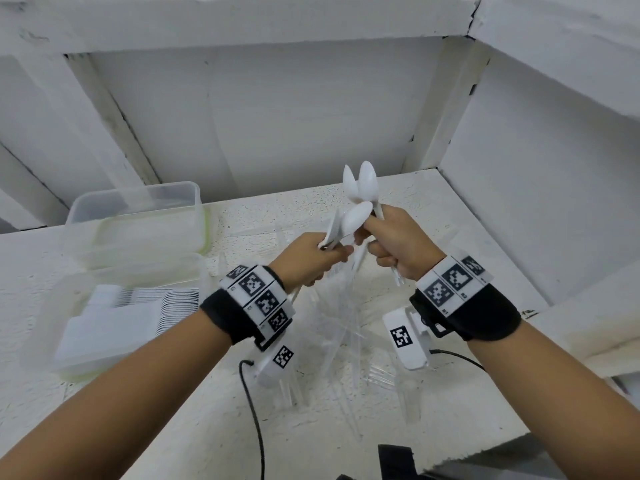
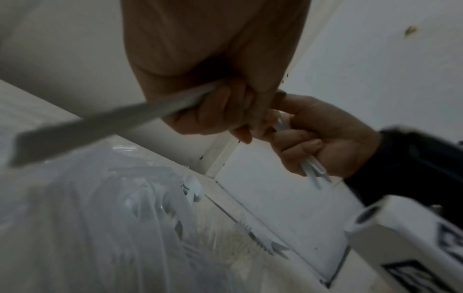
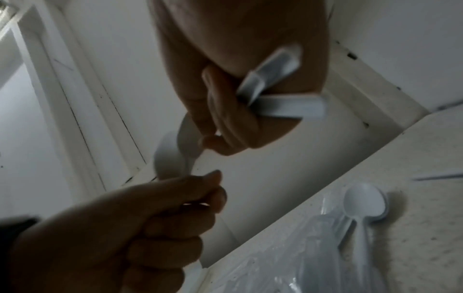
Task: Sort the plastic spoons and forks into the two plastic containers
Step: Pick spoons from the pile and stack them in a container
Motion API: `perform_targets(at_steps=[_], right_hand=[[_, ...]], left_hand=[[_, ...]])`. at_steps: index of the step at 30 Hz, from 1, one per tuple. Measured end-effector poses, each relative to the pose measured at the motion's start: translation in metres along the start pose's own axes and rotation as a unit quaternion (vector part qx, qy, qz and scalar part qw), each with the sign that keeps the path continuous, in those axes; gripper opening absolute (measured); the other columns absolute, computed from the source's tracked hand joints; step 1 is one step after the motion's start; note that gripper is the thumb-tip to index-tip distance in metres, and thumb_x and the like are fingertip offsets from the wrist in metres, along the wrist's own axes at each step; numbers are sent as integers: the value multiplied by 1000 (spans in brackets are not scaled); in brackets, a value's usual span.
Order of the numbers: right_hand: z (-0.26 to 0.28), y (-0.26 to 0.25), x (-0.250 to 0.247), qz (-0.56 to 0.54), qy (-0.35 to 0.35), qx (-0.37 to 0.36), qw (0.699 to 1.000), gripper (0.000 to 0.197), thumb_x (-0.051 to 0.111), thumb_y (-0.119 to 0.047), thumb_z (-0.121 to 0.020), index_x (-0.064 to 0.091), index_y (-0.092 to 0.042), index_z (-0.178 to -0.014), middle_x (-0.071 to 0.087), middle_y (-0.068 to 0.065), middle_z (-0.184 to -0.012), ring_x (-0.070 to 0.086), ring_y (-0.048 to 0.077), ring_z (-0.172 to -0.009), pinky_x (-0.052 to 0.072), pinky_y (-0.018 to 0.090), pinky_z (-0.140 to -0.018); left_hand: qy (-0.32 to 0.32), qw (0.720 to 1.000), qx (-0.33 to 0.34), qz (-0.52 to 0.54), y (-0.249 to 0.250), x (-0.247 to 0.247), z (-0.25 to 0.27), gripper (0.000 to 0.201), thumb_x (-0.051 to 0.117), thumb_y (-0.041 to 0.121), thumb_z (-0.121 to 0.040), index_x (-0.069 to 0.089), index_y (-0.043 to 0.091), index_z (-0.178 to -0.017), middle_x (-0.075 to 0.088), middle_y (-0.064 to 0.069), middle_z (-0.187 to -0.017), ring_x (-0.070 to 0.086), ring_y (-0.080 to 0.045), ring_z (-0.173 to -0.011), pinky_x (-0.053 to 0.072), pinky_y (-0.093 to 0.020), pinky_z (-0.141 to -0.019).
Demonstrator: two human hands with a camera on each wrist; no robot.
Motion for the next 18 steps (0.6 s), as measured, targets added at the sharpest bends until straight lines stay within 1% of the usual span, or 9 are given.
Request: perform_targets(at_steps=[4, 7, 8, 9, 10, 12, 16, 17, 18], right_hand=[[-4, 20, -43, -71, 133, 44, 988, 15, 49, -12, -91, 50, -14, -76, 36, -1, -57, 24, 3, -30, 18, 13, -31], [-1, 36, -64, -128, 183, 76, 972, 8, 49, -10, -91, 48, -11, -83, 31, -1, -56, 22, 3, -28, 16, 13, -31], [1, 41, -67, -134, 188, 84, 969, 5, 48, -10, -91, 47, -11, -85, 31, -1, -56, 21, 4, -28, 15, 13, -32], [2, 44, -69, -137, 189, 90, 968, 5, 48, -10, -90, 47, -11, -86, 31, -1, -56, 20, 4, -28, 15, 12, -33], [4, 47, -70, -138, 188, 94, 968, 6, 48, -10, -90, 46, -12, -86, 30, -1, -56, 20, 4, -28, 15, 12, -33], [6, 51, -72, -135, 184, 98, 969, 6, 48, -10, -91, 46, -12, -85, 30, -1, -56, 20, 4, -29, 15, 13, -32], [10, 57, -75, -130, 183, 98, 969, 11, 48, -11, -91, 49, -12, -81, 32, -1, -56, 21, 3, -29, 16, 12, -32], [11, 58, -76, -128, 184, 97, 970, 11, 48, -11, -91, 49, -13, -80, 32, -1, -56, 21, 3, -29, 16, 13, -31], [11, 59, -76, -127, 184, 95, 970, 11, 48, -11, -91, 49, -13, -80, 32, -1, -56, 21, 3, -29, 16, 13, -31]], left_hand=[[3, 991, -31, -128, 3, 11, -45, 19, 55, 25, -92, 61, 11, -80, 46, 1, -61, 39, -11, -49, 30, -17, -42], [-12, 955, -44, -293, 1, 26, -74, 21, 57, 23, -90, 52, 8, -75, 49, -2, -70, 44, -13, -58, 30, -19, -46], [-21, 942, -46, -332, -1, 32, -80, 18, 57, 22, -90, 55, 7, -80, 51, -4, -77, 46, -15, -62, 30, -18, -46], [-29, 931, -43, -361, -2, 38, -84, 17, 58, 21, -90, 58, 4, -93, 51, -6, -84, 48, -17, -69, 30, -18, -47], [-37, 922, -41, -383, -3, 44, -87, 24, 58, 20, -90, 57, 1, -105, 51, -7, -88, 49, -19, -75, 30, -18, -47], [-46, 909, -34, -413, -5, 52, -91, 29, 57, 17, -90, 55, -1, -113, 50, -7, -89, 49, -19, -78, 29, -18, -45], [-42, 906, -24, -421, -3, 61, -91, 24, 51, 11, -92, 57, -3, -110, 51, -10, -89, 51, -22, -77, 30, -18, -46], [-36, 909, -24, -413, -3, 61, -93, 19, 50, 11, -93, 57, -3, -104, 53, -11, -89, 53, -24, -74, 32, -18, -49], [-29, 913, -24, -407, -3, 60, -94, 14, 48, 10, -93, 56, -2, -90, 54, -11, -86, 53, -23, -69, 33, -19, -50]])
Point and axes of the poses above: each hand's wrist, its own z-axis away from the middle knuckle, its own x-axis out of the palm, y = z × x, the point moved 8 cm from there along -z, towards the middle knuckle
